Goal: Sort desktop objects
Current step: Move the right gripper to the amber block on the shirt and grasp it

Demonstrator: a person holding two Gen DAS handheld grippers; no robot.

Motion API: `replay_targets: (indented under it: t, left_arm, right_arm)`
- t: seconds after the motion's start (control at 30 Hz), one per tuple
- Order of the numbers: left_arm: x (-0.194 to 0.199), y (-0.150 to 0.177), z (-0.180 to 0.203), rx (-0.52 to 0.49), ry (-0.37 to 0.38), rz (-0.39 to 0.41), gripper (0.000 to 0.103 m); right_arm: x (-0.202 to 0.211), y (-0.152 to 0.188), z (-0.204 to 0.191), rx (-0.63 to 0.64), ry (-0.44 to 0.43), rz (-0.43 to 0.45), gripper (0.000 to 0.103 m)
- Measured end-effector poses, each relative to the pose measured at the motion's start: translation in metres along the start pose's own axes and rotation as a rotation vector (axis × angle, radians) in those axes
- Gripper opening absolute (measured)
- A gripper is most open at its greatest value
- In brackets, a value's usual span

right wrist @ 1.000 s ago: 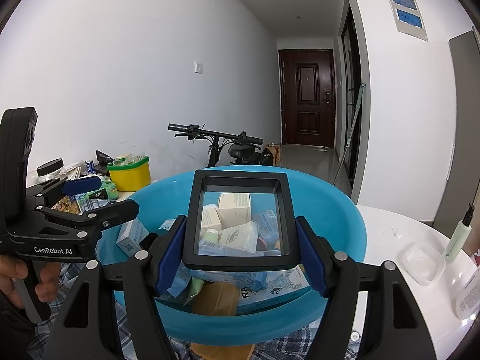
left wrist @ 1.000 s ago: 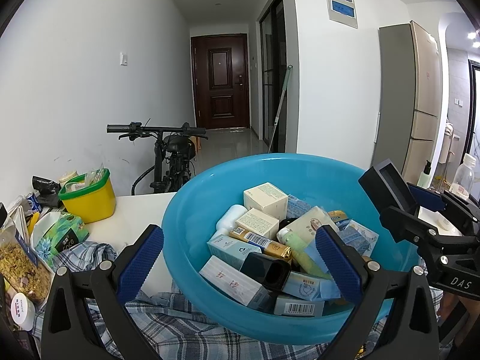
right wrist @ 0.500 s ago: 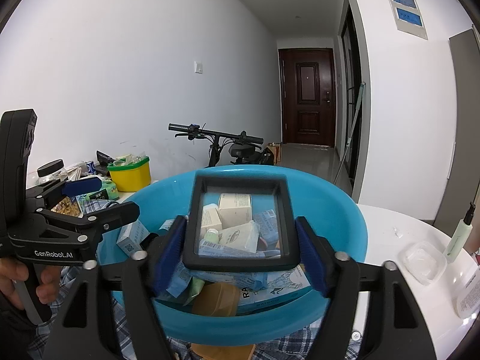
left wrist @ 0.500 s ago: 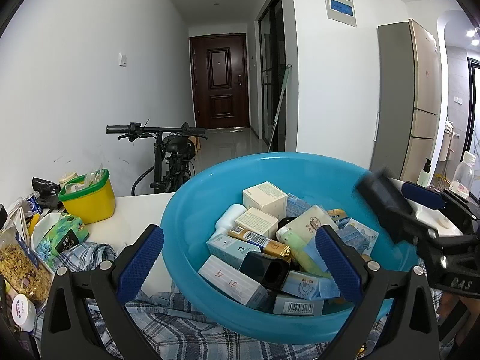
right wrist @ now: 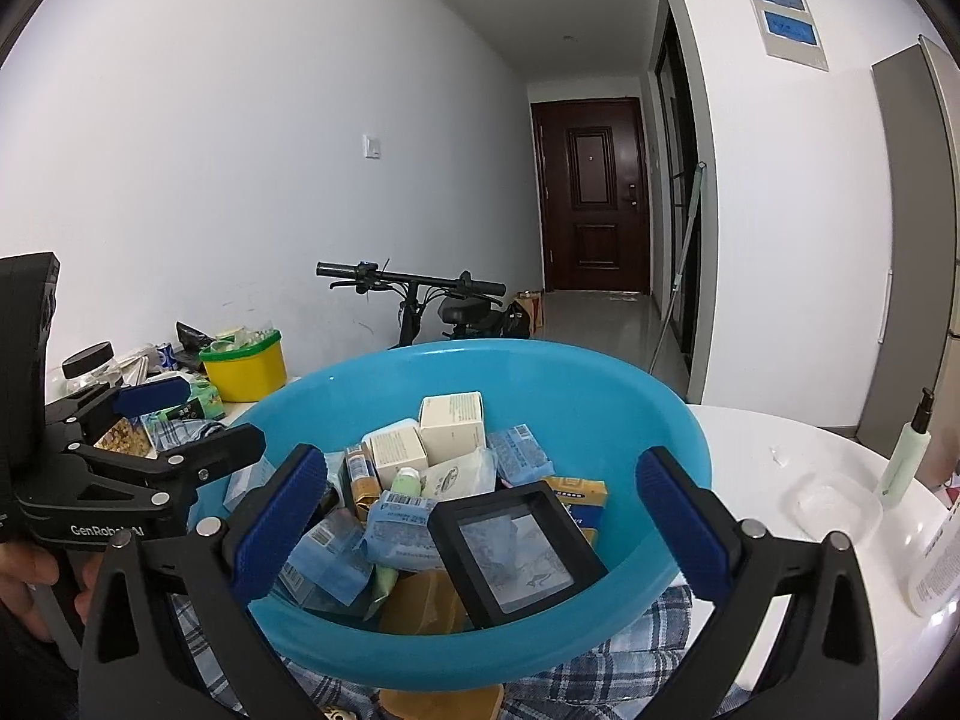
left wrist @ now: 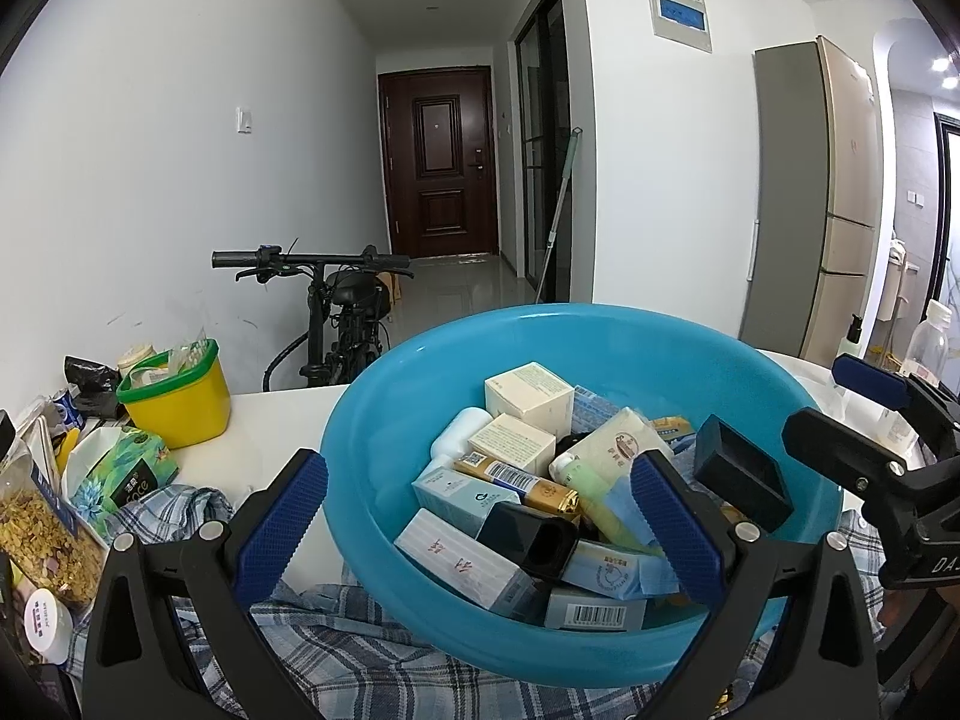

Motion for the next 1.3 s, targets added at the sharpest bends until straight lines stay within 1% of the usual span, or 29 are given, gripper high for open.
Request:
replay_targets:
  t: [0.17, 0.3, 0.4, 0.47, 0.57, 0.73, 0.83, 0.9, 0.97, 1.17, 1.3]
  left_arm:
    - [0.002, 0.000, 0.001, 0.002, 0.007, 0.000, 0.103]
    - [0.002, 0.000, 0.003, 0.005, 0.022, -0.002, 0.103]
    - [0.003, 0.001, 0.005, -0.004, 0.026, -0.003, 0.103]
    - [0.003, 0.001, 0.005, -0.003, 0.028, -0.005, 0.103]
    - [0.006, 0.000, 0.004, 0.007, 0.036, -0.003, 0.103]
    - [0.011, -0.002, 0.002, 0.023, 0.051, 0.004, 0.103]
    - [0.013, -0.003, 0.002, 0.033, 0.068, 0.002, 0.103]
    - [0.014, -0.002, 0.003, 0.029, 0.068, 0.004, 0.103]
    - [0.014, -0.002, 0.005, 0.022, 0.065, 0.003, 0.103]
    - [0.013, 0.000, 0.006, 0.022, 0.064, -0.004, 0.103]
    - [0.013, 0.001, 0.008, 0.018, 0.064, -0.006, 0.103]
  right_arm:
    - [0.003, -0.002, 0.003, -0.003, -0.013, 0.001, 0.103]
    - [0.008, -0.009, 0.008, -0.003, 0.009, 0.021, 0.103]
    - [0.016, -0.011, 0.016, -0.055, 0.011, 0.036, 0.103]
    - [0.022, -0.012, 0.021, -0.093, -0.012, 0.027, 0.103]
    - [0.034, -0.006, 0.017, -0.082, 0.002, -0.019, 0.103]
    - [0.043, 0.025, 0.004, -0.070, -0.010, -0.144, 0.103]
    - [0.036, 0.043, 0.001, -0.059, -0.017, -0.191, 0.103]
    - [0.028, 0.053, 0.002, -0.071, -0.022, -0.237, 0.103]
    - [0.024, 0.062, 0.000, -0.074, -0.036, -0.256, 0.103]
    - [0.007, 0.073, -0.019, -0.016, -0.088, -0.323, 0.103]
    - [-0.007, 0.079, -0.029, 0.010, -0.093, -0.394, 0.103]
Point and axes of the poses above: each gripper's, at about its wrist camera, not at the fingertips, and x roughly against the way its jaws point, z to its right, y to its underside, the point moved 1 cm from there along -x, roughly the way its jaws point, and after that the axes turned 14 degrees about x, right-handed, at the moved point
